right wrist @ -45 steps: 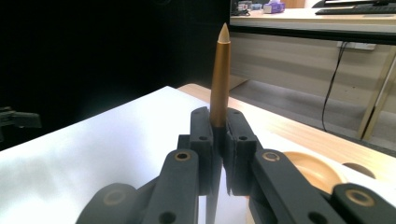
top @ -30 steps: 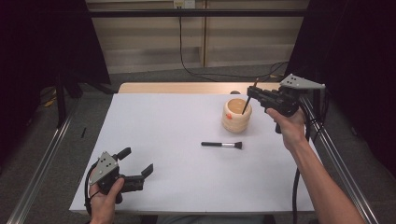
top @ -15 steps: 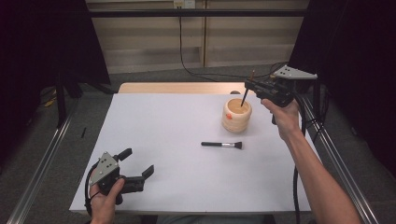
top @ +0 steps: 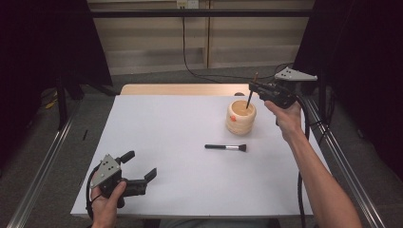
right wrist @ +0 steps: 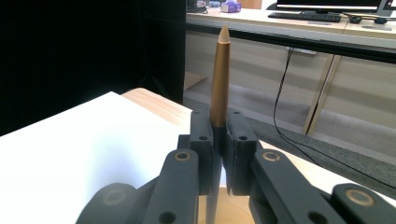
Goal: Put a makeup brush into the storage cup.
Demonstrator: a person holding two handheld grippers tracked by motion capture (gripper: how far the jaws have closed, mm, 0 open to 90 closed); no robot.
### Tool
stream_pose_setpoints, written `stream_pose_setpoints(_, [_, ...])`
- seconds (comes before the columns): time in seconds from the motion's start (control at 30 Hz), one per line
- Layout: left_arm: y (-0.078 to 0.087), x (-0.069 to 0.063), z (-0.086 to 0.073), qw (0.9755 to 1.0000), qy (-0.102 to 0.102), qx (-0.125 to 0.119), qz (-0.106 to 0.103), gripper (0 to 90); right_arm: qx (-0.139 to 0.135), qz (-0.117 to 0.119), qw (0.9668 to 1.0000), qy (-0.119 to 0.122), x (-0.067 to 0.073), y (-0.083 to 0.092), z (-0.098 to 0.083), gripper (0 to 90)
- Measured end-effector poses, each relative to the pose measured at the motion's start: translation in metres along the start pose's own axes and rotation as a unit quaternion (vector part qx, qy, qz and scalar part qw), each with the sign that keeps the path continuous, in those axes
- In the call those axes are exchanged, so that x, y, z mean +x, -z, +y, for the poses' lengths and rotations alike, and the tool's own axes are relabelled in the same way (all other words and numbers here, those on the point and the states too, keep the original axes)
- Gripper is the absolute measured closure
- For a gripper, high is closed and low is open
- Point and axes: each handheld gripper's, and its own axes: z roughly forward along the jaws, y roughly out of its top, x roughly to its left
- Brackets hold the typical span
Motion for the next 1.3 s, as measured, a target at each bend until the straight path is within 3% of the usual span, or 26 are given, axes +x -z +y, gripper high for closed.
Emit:
stream_pose_setpoints(0.8, [0.001,0.002,0.0,0.9999,0.0,0.003,-0.01,1.6,0.042,-0.006,0.9991,-0.004,-0.002,-0.024,-0.025,83.1])
stream_pose_setpoints(1.3, [0.003,0.005,0.0,1.0,-0.001,0.001,0.001,1.6,0.051,-0.008,0.9985,-0.017,-0.004,-0.031,-0.041,83.1])
